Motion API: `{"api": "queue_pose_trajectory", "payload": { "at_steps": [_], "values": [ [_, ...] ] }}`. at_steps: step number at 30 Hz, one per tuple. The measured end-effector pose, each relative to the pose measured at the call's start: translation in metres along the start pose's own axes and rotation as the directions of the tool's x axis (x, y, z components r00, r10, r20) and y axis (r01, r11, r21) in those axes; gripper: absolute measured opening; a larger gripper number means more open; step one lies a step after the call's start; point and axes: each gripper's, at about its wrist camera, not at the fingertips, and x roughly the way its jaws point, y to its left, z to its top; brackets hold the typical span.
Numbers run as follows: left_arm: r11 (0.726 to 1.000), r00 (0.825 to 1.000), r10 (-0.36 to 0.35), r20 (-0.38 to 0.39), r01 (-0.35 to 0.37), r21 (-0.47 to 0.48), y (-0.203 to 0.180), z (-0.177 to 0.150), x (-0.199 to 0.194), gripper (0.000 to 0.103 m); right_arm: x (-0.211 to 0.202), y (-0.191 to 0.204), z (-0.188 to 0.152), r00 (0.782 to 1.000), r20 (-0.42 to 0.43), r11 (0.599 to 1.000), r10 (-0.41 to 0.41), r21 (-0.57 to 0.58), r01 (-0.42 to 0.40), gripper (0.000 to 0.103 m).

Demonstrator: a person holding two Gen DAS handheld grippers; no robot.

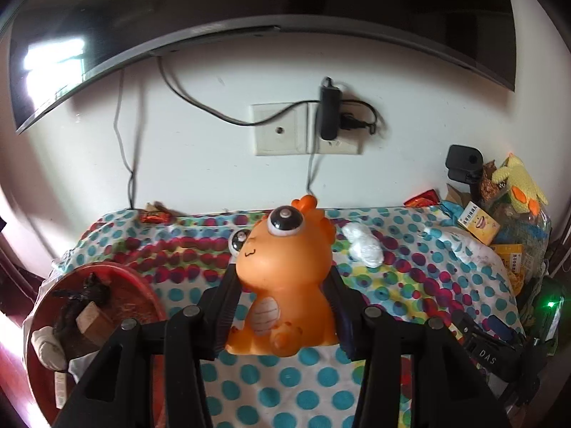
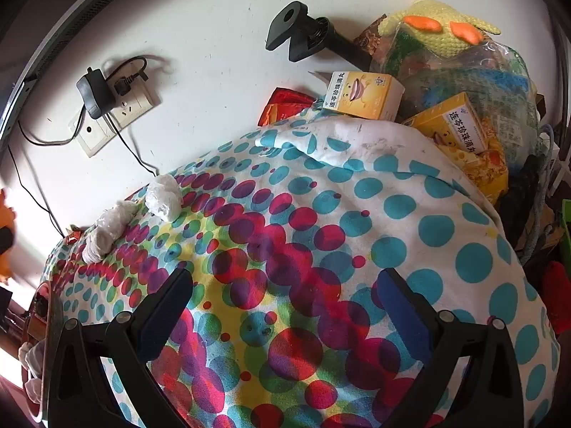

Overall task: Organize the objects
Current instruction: 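Carry the orange toy into the red tray and open the left gripper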

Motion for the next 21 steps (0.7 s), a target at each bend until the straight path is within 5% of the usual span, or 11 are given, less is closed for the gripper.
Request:
{"api": "queue_pose_trajectory", "payload": {
  "at_steps": [21],
  "values": [
    [0.987, 0.990, 0.139, -0.016, -0.140, -0.078, 0.100, -0.003, -0.025, 0.048, 0.001, 0.001, 0.000, 1.000, -0.010, 1.000, 0.001, -0.005, -0.001, 0.103]
  ]
}}
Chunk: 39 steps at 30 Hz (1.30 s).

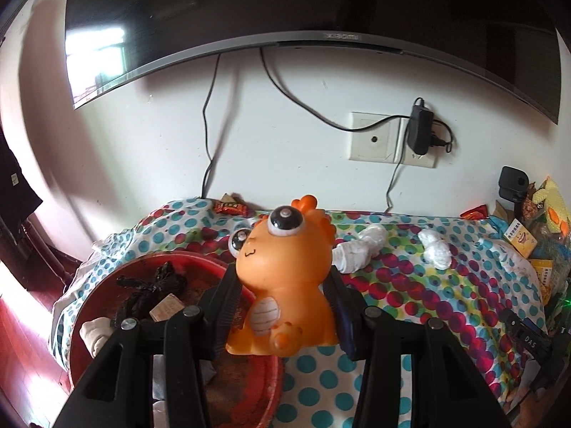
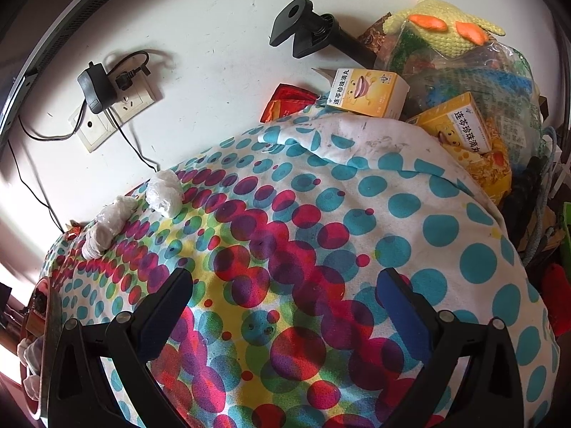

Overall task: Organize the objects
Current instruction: 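Carry the orange toy into the red tray and open the left gripper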

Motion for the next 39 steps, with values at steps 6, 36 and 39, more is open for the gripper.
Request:
{"api": "queue_pose_trajectory", "payload": {
  "at_steps": [6, 36, 39],
  "values": [
    [0.999, 0.999, 0.029, -0.014, -0.029, -0.018, 0.017, -0.003, 0.005, 0.048, -0.001, 0.001, 0.000, 1.000, 0.002, 1.000, 0.001, 0.000, -0.001, 0.103],
    [0.956, 0.969, 0.183, -0.169, -0.215, -0.201, 0.258, -0.036, 0.045, 0.048, 0.000, 0.003, -0.002, 1.000, -0.006, 1.000, 0.015, -0.019, -0.015, 0.103],
    [0.954, 0.966, 0.178, -0.186, -0.215, -0.207, 0.265, -0.039, 0.059, 0.048, 0.000, 0.004, -0.002, 1.000, -0.011, 1.000, 0.016, -0.021, -0.016, 0.103]
  ]
}}
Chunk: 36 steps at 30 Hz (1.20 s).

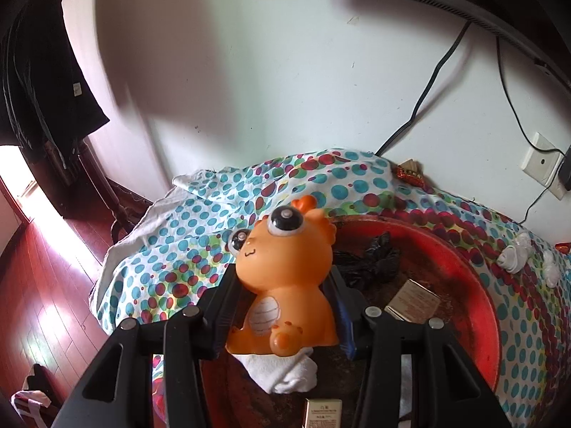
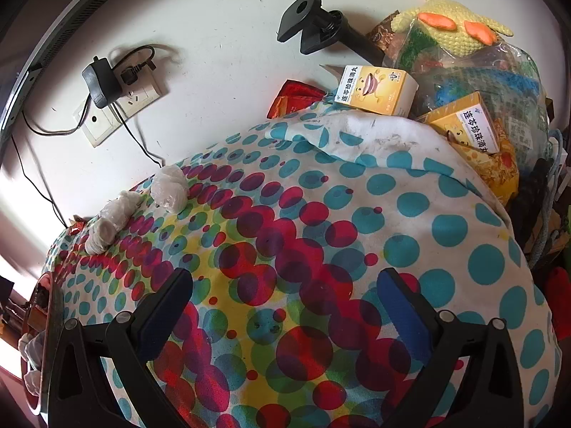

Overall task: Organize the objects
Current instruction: 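Carry the orange toy into the red tray and open the left gripper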

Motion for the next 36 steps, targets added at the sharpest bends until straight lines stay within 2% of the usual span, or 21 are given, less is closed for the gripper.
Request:
{"api": "queue_pose_trajectory", "payload": {
  "at_steps": [8, 25, 27, 32, 36],
  "values": [
    [1.000, 0.999, -0.002, -0.050, 0.002, 0.007, -0.003, -0.001, 0.041, 0.048, 0.001, 0.000, 0.001, 1.000, -0.002, 1.000, 0.001, 0.001, -0.001, 0.103],
    [1.000, 0.990, 0.007, -0.141, -0.005, 0.019, -0.012, -0.013, 0.083, 0.050, 0.005, 0.001, 0.001, 1.000, -0.003, 1.000, 0.001, 0.000, -0.001, 0.103],
    [0.999, 0.989, 0.026, -0.143, -0.023, 0.025, -0.014, -0.014, 0.085, 0.052, 0.004, 0.001, 0.001, 1.000, -0.003, 1.000, 0.000, 0.001, 0.000, 0.103],
    [1.000, 0.990, 0.015, -0.141, -0.013, 0.015, -0.013, -0.017, 0.085, 0.053, 0.003, 0.000, 0.001, 1.000, -0.002, 1.000, 0.000, 0.001, 0.000, 0.103],
    [1.000, 0.997, -0.015, -0.075, 0.015, 0.001, -0.011, -0.013, 0.066, 0.055, 0.004, 0.001, 0.001, 1.000, -0.004, 1.000, 0.000, 0.000, 0.000, 0.103]
  ]
}}
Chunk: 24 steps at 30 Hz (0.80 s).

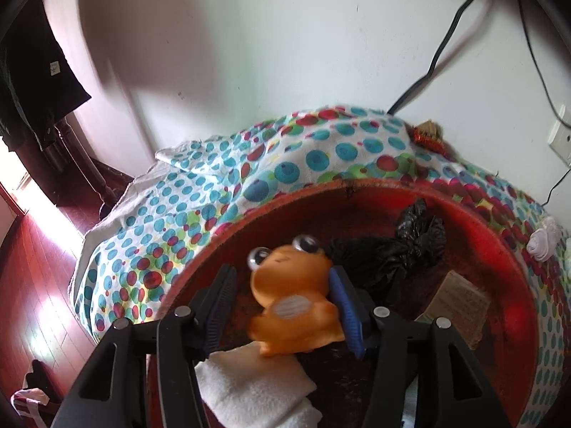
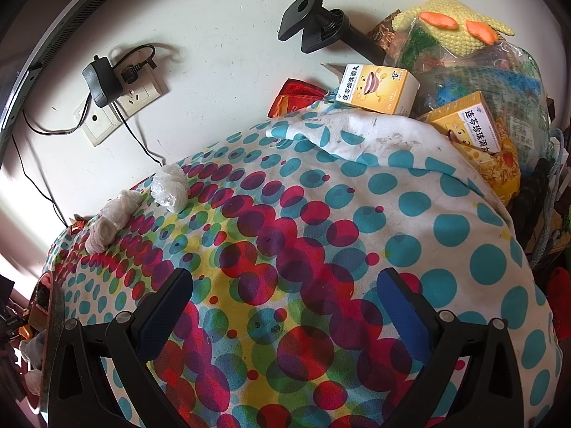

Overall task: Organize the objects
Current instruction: 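Carry the orange toy into the red tray and open the left gripper, then grasp the plastic-wrapped white bundle with the right gripper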

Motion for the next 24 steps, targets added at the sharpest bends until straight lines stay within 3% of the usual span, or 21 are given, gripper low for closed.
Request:
{"api": "queue_pose_trajectory", "payload": {
  "at_steps": [4, 6, 11, 16, 19, 24],
  "values": [
    [0.998, 0.988, -0.061, 0.139, 0.062, -0.003, 0.004, 0.000, -0.052, 0.055, 0.000, 0.000, 0.000, 1.000, -0.004, 1.000, 0.000, -0.001, 0.000, 0.103],
    [0.997, 0.969, -0.083, 0.231, 0.083, 0.009, 0.004, -0.009, -0.092, 0.057, 0.001, 0.000, 0.000, 1.000, -0.004, 1.000, 0.001, -0.003, -0.001, 0.103],
    [0.993, 0.934, -0.111, 0.340, 0.089, 0.079, -0.013, -0.069, -0.169, 0.064, 0.003, 0.002, 0.001, 1.000, -0.007, 1.000, -0.023, -0.012, 0.023, 0.103],
    [0.973, 0.922, -0.228, 0.313, 0.202, 0.113, -0.035, -0.155, -0.195, 0.064, 0.005, 0.008, 0.000, 0.994, -0.021, 0.993, -0.110, -0.049, 0.109, 0.103],
    [0.955, 0.912, -0.291, 0.290, 0.259, 0.144, -0.049, -0.199, -0.201, 0.064, 0.008, 0.030, 0.000, 0.990, -0.015, 0.981, -0.142, -0.133, 0.139, 0.103],
    [0.938, 0.893, -0.344, 0.289, 0.313, 0.150, -0.057, -0.231, -0.192, 0.064, 0.017, 0.093, 0.012, 0.992, 0.023, 0.949, -0.123, -0.289, 0.125, 0.103]
  ]
}}
